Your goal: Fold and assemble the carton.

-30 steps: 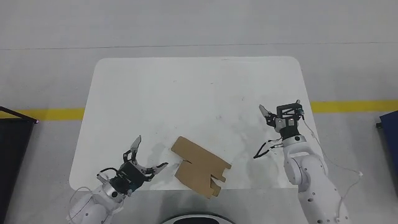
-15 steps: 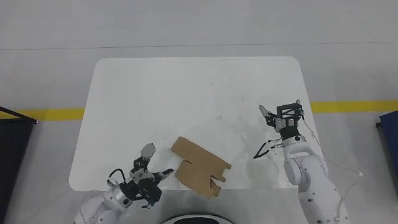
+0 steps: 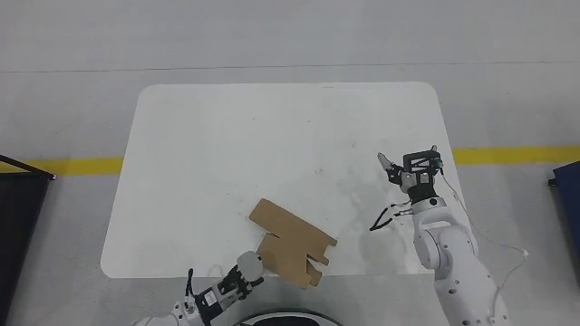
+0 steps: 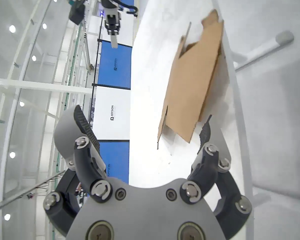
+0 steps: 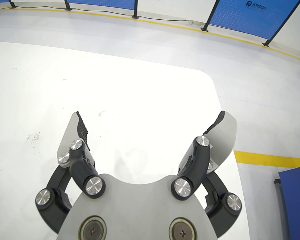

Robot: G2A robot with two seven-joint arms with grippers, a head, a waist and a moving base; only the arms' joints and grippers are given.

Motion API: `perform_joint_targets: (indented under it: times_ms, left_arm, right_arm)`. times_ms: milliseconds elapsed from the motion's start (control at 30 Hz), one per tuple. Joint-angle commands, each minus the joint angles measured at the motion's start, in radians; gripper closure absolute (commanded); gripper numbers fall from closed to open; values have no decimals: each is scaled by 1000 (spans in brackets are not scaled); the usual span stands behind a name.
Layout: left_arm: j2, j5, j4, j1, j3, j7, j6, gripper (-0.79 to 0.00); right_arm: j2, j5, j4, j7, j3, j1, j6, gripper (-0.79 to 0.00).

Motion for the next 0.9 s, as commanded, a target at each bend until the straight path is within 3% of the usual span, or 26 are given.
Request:
perform_joint_targets:
  times_ms: [0, 167, 433, 667, 733, 767, 867]
  left_arm:
    - [-6, 27, 17, -39, 41, -12, -51, -785]
    - [-19, 46, 57, -94, 112, -50, -70, -668]
    - [-28, 64, 86, -109, 161, -135, -50, -336]
    - [-28, 79, 99, -102, 160, -215, -41, -271]
    - [-28, 82, 95, -104, 161, -228, -39, -163]
    - [-27, 82, 90, -104, 161, -231, -36, 0]
    - [-25, 93, 74, -97, 153, -254, -10, 0]
  right_arm:
    - [0, 0, 0, 0, 0, 0, 0, -785]
    - [0, 0, 0, 0, 0, 0, 0, -785]
    - [0, 0, 0, 0, 0, 0, 0, -785]
    - [0, 0, 0, 0, 0, 0, 0, -785]
    - [0, 0, 0, 0, 0, 0, 0, -785]
    - [0, 0, 0, 0, 0, 0, 0, -785]
    - [0, 0, 0, 0, 0, 0, 0, -785]
